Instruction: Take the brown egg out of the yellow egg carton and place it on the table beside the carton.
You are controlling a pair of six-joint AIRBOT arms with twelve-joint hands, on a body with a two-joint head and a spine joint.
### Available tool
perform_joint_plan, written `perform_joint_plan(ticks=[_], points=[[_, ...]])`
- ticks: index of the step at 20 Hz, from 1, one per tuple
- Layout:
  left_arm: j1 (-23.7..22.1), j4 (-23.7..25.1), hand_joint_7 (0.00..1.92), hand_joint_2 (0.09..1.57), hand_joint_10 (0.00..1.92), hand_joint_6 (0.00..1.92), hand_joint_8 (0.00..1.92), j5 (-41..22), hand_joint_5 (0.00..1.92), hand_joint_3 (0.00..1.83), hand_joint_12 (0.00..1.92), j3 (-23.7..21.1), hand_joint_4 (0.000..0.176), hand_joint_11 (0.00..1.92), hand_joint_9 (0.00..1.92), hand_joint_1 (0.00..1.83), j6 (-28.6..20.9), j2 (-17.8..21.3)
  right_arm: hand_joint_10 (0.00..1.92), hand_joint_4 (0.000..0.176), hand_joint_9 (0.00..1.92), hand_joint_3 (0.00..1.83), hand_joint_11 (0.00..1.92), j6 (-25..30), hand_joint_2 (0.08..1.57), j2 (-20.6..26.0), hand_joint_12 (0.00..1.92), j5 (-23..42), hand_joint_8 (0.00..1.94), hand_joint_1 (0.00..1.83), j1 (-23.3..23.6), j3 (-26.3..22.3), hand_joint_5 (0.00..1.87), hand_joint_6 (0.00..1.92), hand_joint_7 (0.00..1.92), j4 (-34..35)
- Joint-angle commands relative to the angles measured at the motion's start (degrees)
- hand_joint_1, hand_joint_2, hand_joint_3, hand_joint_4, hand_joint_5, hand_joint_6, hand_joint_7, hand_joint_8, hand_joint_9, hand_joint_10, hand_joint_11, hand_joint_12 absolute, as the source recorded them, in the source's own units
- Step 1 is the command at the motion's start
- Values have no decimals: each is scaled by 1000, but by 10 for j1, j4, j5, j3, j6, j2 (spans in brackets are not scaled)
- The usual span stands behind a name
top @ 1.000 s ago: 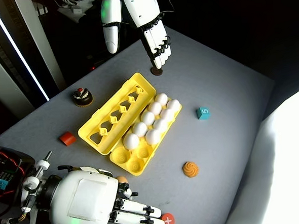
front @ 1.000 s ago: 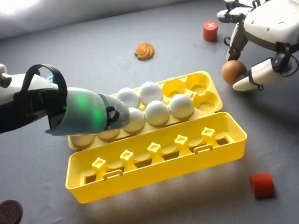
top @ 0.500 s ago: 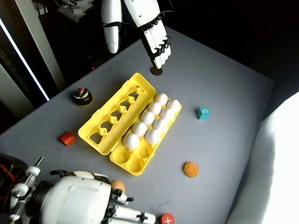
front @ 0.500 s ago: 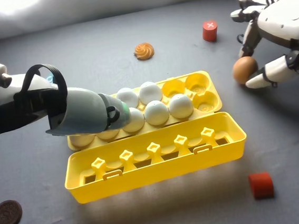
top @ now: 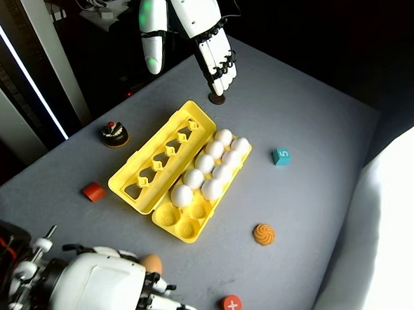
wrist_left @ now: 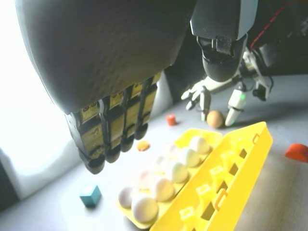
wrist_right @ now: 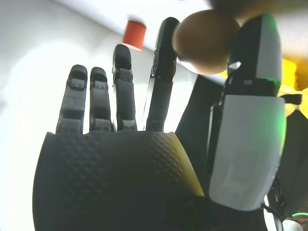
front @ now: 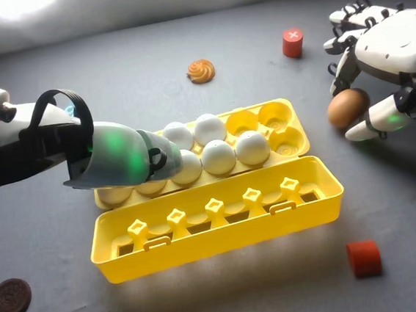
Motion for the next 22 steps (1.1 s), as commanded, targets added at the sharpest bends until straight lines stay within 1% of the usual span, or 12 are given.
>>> perform_joint_plan(ticks=[1, 2, 4, 11, 12, 14, 16, 17, 18, 20, 21, 22], points=[[-4, 42, 37, 1145, 5, 6, 5, -11, 22, 0, 3, -2, 0, 7, 18, 0, -2, 1, 0, 116, 0, 0, 0, 1, 776, 4, 0, 64, 0, 887, 6, 2, 985, 0, 338, -5], [-4, 42, 43, 1138, 8, 6, 7, -11, 23, 0, 8, -2, 0, 18, 27, 0, -2, 1, 0, 135, 0, 0, 0, 1, 783, 4, 0, 64, 0, 842, 6, 2, 946, 0, 280, -5], [-4, 42, 27, 1136, 0, 1, 0, -11, 13, 0, 1, -2, 0, 2, 4, 0, -2, 1, 0, 147, 0, 0, 0, 1, 777, 5, 0, 65, 0, 799, 6, 2, 910, 0, 232, -5], [-5, 42, 46, 1137, 9, 8, 12, -11, 23, 0, 5, -2, 0, 10, 27, 0, -2, 1, 0, 132, 0, 0, 0, 1, 769, 9, 0, 70, 0, 783, 13, 2, 871, 1, 178, -6], [-5, 42, 41, 1142, 6, 5, 9, -11, 19, 0, 1, -2, 0, 2, 22, 0, -2, 1, 0, 152, 0, 0, 0, 2, 765, 10, 0, 73, 0, 761, 16, 2, 874, 2, 169, -6], [-5, 42, 31, 1149, 0, 0, 3, -11, 6, 1, 0, -2, 0, 0, 8, 0, -2, 1, 0, 148, 0, 0, 0, 5, 771, 11, 0, 78, 1, 757, 23, 1, 865, 0, 162, -6], [-5, 42, 17, 1148, 0, 0, 0, -11, 0, 1, 0, -2, 0, 0, 0, 0, -2, 2, 0, 109, 0, 0, 0, 5, 760, 17, 0, 78, 8, 818, 31, -3, 898, 14, 181, -6], [-5, 42, 31, 1145, 4, 0, 6, -11, 0, 0, 0, -2, 0, 0, 11, 0, -2, 2, 0, 118, 0, 0, 0, 6, 763, 26, 0, 78, 2, 800, 34, -11, 893, 10, 168, -6], [-5, 42, 36, 1139, 5, 3, 7, -11, 7, 0, 0, -2, 0, 0, 13, 0, -2, 2, 0, 146, 0, 0, 0, 6, 762, 38, 0, 78, 2, 758, 36, -28, 889, 8, 169, -6], [-5, 43, 24, 1135, 0, 0, 2, -11, 0, 0, 0, -2, 0, 0, 1, 0, -2, 2, 0, 158, 0, 6, 0, 6, 788, 69, 0, 78, 0, 687, 35, -67, 849, 0, 140, -5], [-5, 44, 24, 1134, 0, 0, 2, -11, 0, 0, 0, -2, 0, 0, 1, 0, -2, 1, 0, 159, 0, 6, 0, 6, 789, 85, 0, 78, 0, 684, 32, -86, 847, 0, 139, -5], [-5, 45, 38, 1142, 6, 4, 7, -11, 10, 0, 1, -2, 0, 2, 16, 0, -2, 1, 0, 128, 0, 2, 0, 7, 780, 102, 0, 80, 0, 671, 29, -104, 893, 19, 124, -5]])
